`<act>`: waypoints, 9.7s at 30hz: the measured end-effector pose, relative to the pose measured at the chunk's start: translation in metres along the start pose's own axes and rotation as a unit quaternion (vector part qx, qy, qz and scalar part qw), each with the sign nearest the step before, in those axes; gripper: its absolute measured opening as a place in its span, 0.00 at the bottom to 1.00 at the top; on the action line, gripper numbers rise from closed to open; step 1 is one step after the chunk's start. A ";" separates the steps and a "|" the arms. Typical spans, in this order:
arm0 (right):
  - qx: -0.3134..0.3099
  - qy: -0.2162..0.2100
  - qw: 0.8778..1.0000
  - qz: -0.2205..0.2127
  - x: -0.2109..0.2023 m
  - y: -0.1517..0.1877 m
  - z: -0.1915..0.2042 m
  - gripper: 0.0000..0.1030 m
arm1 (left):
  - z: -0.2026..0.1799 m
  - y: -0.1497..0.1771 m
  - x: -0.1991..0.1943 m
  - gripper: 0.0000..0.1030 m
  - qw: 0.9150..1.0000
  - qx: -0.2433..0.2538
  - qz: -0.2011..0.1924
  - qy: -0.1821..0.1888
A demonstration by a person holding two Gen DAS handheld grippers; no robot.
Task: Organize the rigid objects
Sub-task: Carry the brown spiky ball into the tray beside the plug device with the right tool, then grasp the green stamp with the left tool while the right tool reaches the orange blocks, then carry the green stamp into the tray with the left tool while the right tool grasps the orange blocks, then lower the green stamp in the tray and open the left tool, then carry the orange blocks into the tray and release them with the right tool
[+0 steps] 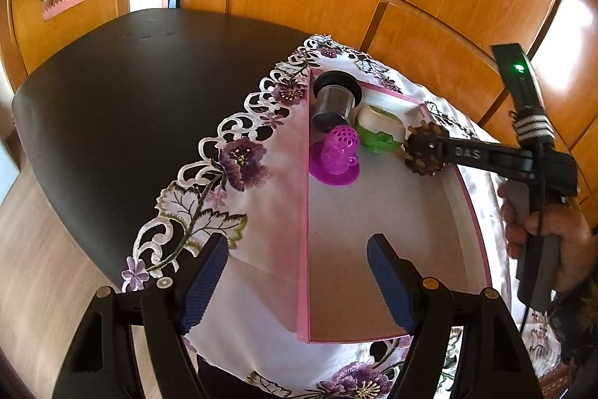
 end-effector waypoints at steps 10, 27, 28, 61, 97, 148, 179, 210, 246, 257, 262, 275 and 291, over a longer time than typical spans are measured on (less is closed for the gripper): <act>0.015 -0.015 0.999 -0.042 -0.045 0.019 -0.002 0.47 | -0.008 -0.002 -0.009 0.75 1.000 0.011 -0.011 0.000; 0.056 0.037 0.992 -0.103 -0.127 0.060 -0.077 0.47 | -0.040 -0.002 -0.026 0.75 0.998 0.057 -0.026 0.003; 0.063 0.045 0.991 -0.105 -0.131 0.063 -0.087 0.47 | -0.043 -0.001 -0.026 0.75 0.998 0.061 -0.024 0.004; 0.429 0.153 0.881 -0.126 -0.191 0.203 -0.332 0.47 | -0.254 -0.002 0.023 0.72 0.966 0.197 0.085 0.142; 0.466 0.079 0.871 -0.134 -0.184 0.205 -0.338 0.47 | -0.459 -0.037 0.184 0.29 0.948 0.210 0.184 0.153; 0.193 0.024 0.979 0.059 -0.113 0.172 -0.220 0.31 | -0.315 0.081 0.078 0.29 0.934 0.284 0.106 0.188; 0.132 0.050 0.988 0.061 -0.092 0.191 -0.206 0.26 | -0.313 0.079 0.054 0.29 0.934 0.290 0.075 0.196; 0.058 0.102 0.991 0.057 -0.082 0.181 -0.193 0.25 | -0.061 -0.023 0.063 0.29 0.993 0.078 0.079 0.050; 0.066 0.112 0.990 0.050 -0.090 0.173 -0.188 0.25 | -0.051 -0.016 -0.015 0.61 0.997 0.070 -0.040 -0.015; 0.040 0.055 0.997 -0.044 -0.128 0.116 -0.118 0.25 | -0.039 -0.017 -0.018 0.61 0.997 0.057 -0.043 -0.011; 0.003 -0.011 0.998 -0.068 -0.125 0.080 -0.058 0.25 | -0.023 -0.018 -0.020 0.61 0.998 0.042 -0.046 -0.016; 0.031 -0.077 0.997 0.004 -0.015 0.027 0.047 0.25 | 0.026 -0.016 -0.015 0.61 0.999 -0.014 -0.035 -0.034; 0.050 -0.084 0.995 0.005 -0.009 0.034 0.050 0.31 | 0.024 -0.011 -0.013 0.61 0.999 -0.008 -0.033 -0.030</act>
Point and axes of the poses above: each gripper's, at about its wrist camera, not at the fingertips, and x roughly the way its jaws point, z to its left, y to its underside, the point moved 5 cm from there along x, roughly the way its jaws point, and after that the axes turned 3 degrees about -y, right-handed, at the moved point
